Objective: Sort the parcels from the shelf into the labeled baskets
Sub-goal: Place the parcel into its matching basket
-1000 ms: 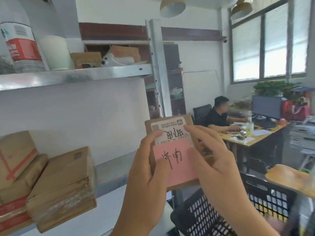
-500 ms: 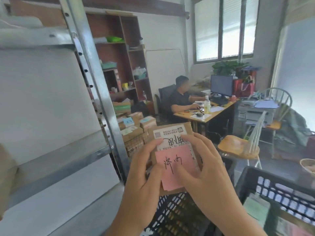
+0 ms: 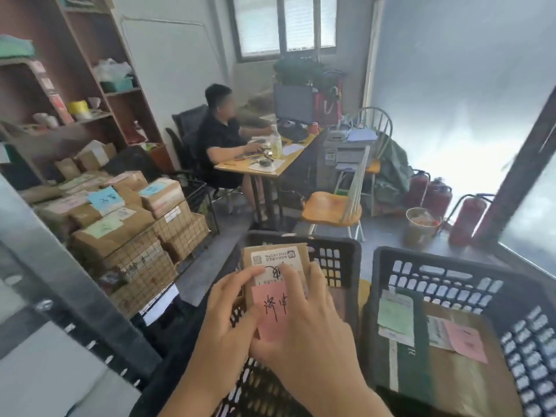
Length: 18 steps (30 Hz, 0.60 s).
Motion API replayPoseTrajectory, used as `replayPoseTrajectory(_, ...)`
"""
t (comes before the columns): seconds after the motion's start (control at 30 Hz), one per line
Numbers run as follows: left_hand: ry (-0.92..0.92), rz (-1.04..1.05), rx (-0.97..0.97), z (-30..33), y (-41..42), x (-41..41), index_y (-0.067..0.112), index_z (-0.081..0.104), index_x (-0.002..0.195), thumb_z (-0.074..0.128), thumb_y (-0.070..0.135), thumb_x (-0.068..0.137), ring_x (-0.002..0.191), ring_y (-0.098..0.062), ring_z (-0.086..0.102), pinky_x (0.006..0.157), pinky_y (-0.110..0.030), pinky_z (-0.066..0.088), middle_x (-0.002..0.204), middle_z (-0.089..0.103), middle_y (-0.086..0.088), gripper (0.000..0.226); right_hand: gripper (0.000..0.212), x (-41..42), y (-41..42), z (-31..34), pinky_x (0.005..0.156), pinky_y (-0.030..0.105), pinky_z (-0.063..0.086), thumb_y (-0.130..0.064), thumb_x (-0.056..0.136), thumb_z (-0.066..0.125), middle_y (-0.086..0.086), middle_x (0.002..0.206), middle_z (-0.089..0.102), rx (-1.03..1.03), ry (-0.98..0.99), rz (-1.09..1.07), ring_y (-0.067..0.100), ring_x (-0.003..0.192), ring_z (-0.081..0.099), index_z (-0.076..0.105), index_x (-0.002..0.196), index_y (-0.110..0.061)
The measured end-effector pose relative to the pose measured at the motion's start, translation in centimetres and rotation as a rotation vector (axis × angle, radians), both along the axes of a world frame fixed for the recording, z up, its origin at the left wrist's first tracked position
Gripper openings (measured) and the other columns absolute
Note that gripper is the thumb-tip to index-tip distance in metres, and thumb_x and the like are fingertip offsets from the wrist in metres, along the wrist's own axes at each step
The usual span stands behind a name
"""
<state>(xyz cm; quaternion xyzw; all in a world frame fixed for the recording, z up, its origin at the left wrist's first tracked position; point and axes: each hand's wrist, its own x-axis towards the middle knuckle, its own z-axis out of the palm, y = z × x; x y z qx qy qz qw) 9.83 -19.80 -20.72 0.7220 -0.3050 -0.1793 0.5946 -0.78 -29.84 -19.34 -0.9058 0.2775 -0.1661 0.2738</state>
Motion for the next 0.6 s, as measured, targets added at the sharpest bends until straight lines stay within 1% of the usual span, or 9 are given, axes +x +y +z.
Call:
replayPoseTrajectory(0.1, 0.014, -0.051, 0.040, -2.4, -0.5, 3.8, 0.059, 0.062, 0.127, 0.060, 0.021, 0.104, 0.128, -0.008, 0.058, 0.093, -0.032, 0.062, 0.136, 0.047, 0.026, 0.044, 0.086, 3.8, 0.6, -2.3, 0.096, 0.037, 0.054, -0.068, 0.081, 0.051, 0.001, 0.167, 0.001, 0.050, 0.030, -0.079, 0.026, 0.145, 0.033, 0.007, 0.151, -0.043)
replayPoseTrajectory(0.17, 0.019, -0.077, 0.075, -4.1, -0.8, 6.2, 0.059, 0.061, 0.128, 0.059, 0.032, 0.102, 0.129, -0.006, 0.056, 0.094, -0.034, 0.061, 0.135, 0.049, 0.029, 0.037, 0.087, 6.1, 0.5, -4.1, 0.094, 0.037, 0.053, -0.066, 0.081, 0.058, 0.002, 0.164, 0.009, 0.071, 0.033, -0.138, 0.026, 0.139, 0.037, 0.012, 0.151, -0.043)
replayPoseTrajectory(0.23, -0.113, -0.074, 0.143, -5.6, -0.9, 8.5, 0.059, 0.058, 0.129, 0.053, 0.046, 0.100, 0.129, 0.004, 0.052, 0.099, -0.028, 0.054, 0.131, 0.050, 0.037, 0.033, 0.089, 8.3, 0.0, -6.2, 0.094, 0.037, 0.051, -0.067, 0.078, 0.063, 0.001, 0.159, 0.016, 0.091, 0.045, -0.206, 0.025, 0.134, 0.039, 0.016, 0.150, -0.043)
replayPoseTrajectory(0.27, -0.223, -0.054, 0.198, -6.4, -0.8, 9.6, 0.059, 0.056, 0.127, 0.051, 0.045, 0.102, 0.126, 0.013, 0.049, 0.099, -0.023, 0.048, 0.129, 0.051, 0.039, 0.030, 0.090, 9.4, -0.5, -7.5, 0.093, 0.036, 0.050, -0.067, 0.077, 0.065, 0.002, 0.157, 0.018, 0.096, 0.054, -0.240, 0.024, 0.131, 0.040, 0.018, 0.150, -0.043)
replayPoseTrajectory(0.3, -0.326, -0.019, 0.254, -7.2, -0.8, 10.9, 0.057, 0.055, 0.126, 0.051, 0.039, 0.105, 0.122, 0.018, 0.047, 0.098, -0.021, 0.044, 0.129, 0.051, 0.038, 0.029, 0.092, 10.5, -1.1, -8.8, 0.091, 0.036, 0.051, -0.066, 0.075, 0.067, 0.003, 0.156, 0.021, 0.103, 0.064, -0.277, 0.024, 0.128, 0.040, 0.019, 0.149, -0.042)
replayPoseTrajectory(0.37, -0.442, 0.079, 0.346, -9.1, -1.0, 13.3, 0.048, 0.058, 0.127, 0.054, 0.022, 0.105, 0.120, 0.010, 0.049, 0.102, -0.031, 0.046, 0.132, 0.056, 0.027, 0.035, 0.095, 12.5, -2.3, -11.5, 0.094, 0.037, 0.053, -0.067, 0.074, 0.070, 0.006, 0.157, 0.023, 0.124, 0.093, -0.353, 0.025, 0.128, 0.041, 0.020, 0.150, -0.041)
replayPoseTrajectory(0.43, -0.448, 0.161, 0.413, -10.9, -1.3, 15.4, 0.039, 0.063, 0.127, 0.056, 0.013, 0.100, 0.128, -0.005, 0.051, 0.108, -0.043, 0.048, 0.137, 0.058, 0.017, 0.039, 0.098, 14.6, -3.4, -14.1, 0.103, 0.044, 0.052, -0.069, 0.075, 0.071, 0.011, 0.163, 0.018, 0.168, 0.147, -0.404, 0.031, 0.137, 0.038, 0.019, 0.153, -0.039)
replayPoseTrajectory(0.53, -0.404, 0.175, 0.513, -12.7, -2.2, 17.2, 0.040, 0.063, 0.127, 0.056, 0.015, 0.099, 0.140, -0.013, 0.045, 0.112, -0.049, 0.044, 0.149, 0.052, 0.012, 0.039, 0.102, 17.0, -5.0, -17.5, 0.113, 0.049, 0.045, -0.069, 0.077, 0.072, 0.015, 0.168, 0.011, 0.215, 0.259, -0.447, 0.037, 0.147, 0.031, 0.017, 0.157, -0.037)
replayPoseTrajectory(0.6, -0.373, 0.147, 0.567, -13.3, -2.5, 17.5, 0.044, 0.061, 0.131, 0.056, 0.020, 0.100, 0.141, -0.013, 0.043, 0.110, -0.049, 0.045, 0.154, 0.046, 0.014, 0.039, 0.102, 17.9, -6.2, -19.4, 0.115, 0.050, 0.043, -0.068, 0.078, 0.075, 0.016, 0.166, 0.014, 0.223, 0.320, -0.483, 0.038, 0.147, 0.032, 0.020, 0.156, -0.035)
